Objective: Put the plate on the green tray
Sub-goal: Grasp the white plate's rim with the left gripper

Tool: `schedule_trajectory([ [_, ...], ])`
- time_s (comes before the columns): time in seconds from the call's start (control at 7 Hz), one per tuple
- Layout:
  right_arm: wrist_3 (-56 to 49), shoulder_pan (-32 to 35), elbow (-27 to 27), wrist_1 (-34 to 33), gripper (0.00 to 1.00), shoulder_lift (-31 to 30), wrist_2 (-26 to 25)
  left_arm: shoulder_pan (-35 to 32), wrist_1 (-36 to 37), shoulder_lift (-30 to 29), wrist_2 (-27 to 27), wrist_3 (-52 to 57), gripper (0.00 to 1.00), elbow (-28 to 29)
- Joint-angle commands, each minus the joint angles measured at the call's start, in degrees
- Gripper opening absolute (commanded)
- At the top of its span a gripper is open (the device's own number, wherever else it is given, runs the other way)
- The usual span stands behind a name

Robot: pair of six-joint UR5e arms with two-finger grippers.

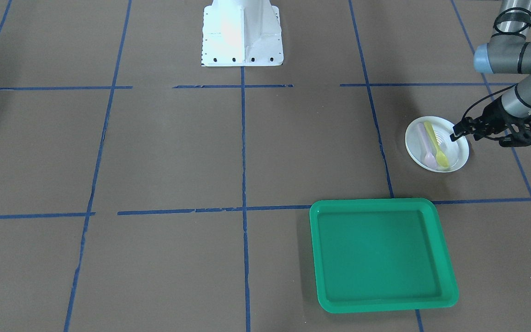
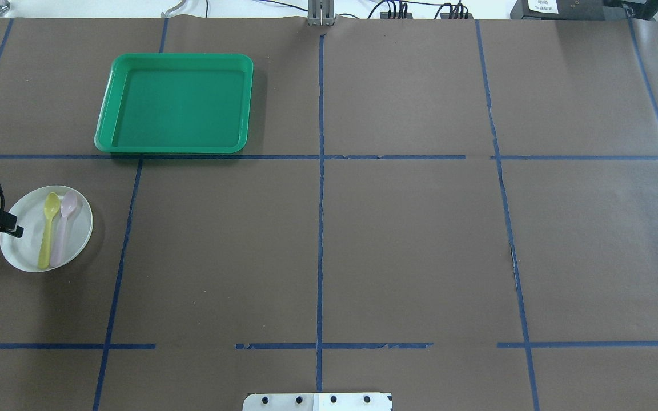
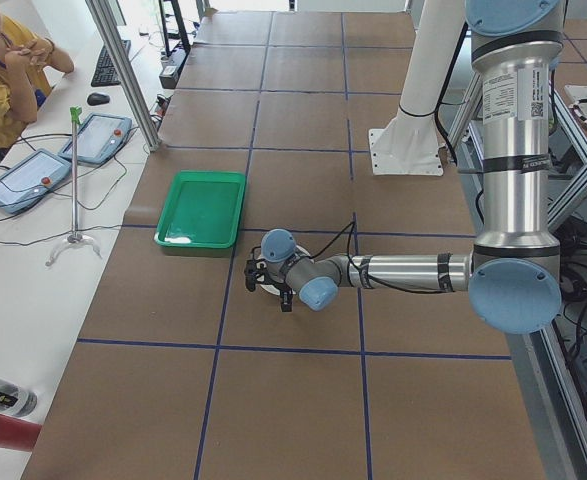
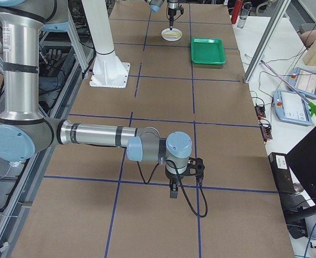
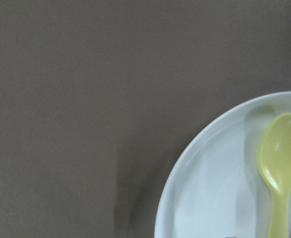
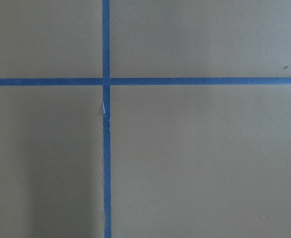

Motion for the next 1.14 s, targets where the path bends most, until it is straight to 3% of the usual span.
schedule_trajectory([
  [0.0, 0.0, 0.0, 0.0, 0.0, 1.0, 0.0, 0.0, 0.3, 0.1, -0.1, -0.1, 0.0, 0.03, 0.3],
  [0.29, 0.0, 0.0, 0.0, 0.0, 1.0, 0.0, 0.0, 0.3, 0.1, -0.4, -0.5, -0.8, 0.0, -0.2],
  [0.57, 0.0, 0.0, 0.0, 0.0, 1.0, 0.0, 0.0, 0.3, 0.1, -1.2, -2.8, -4.5, 0.0, -5.3],
  [0.71, 0.0, 0.0, 0.0, 0.0, 1.0, 0.0, 0.0, 0.3, 0.0, -3.0, -7.8, -8.9, 0.0, -7.2],
  [1.0, 0.0, 0.0, 0.0, 0.0, 1.0, 0.0, 0.0, 0.2, -0.1, -8.8, -8.6, -15.4, 0.0, -7.4],
])
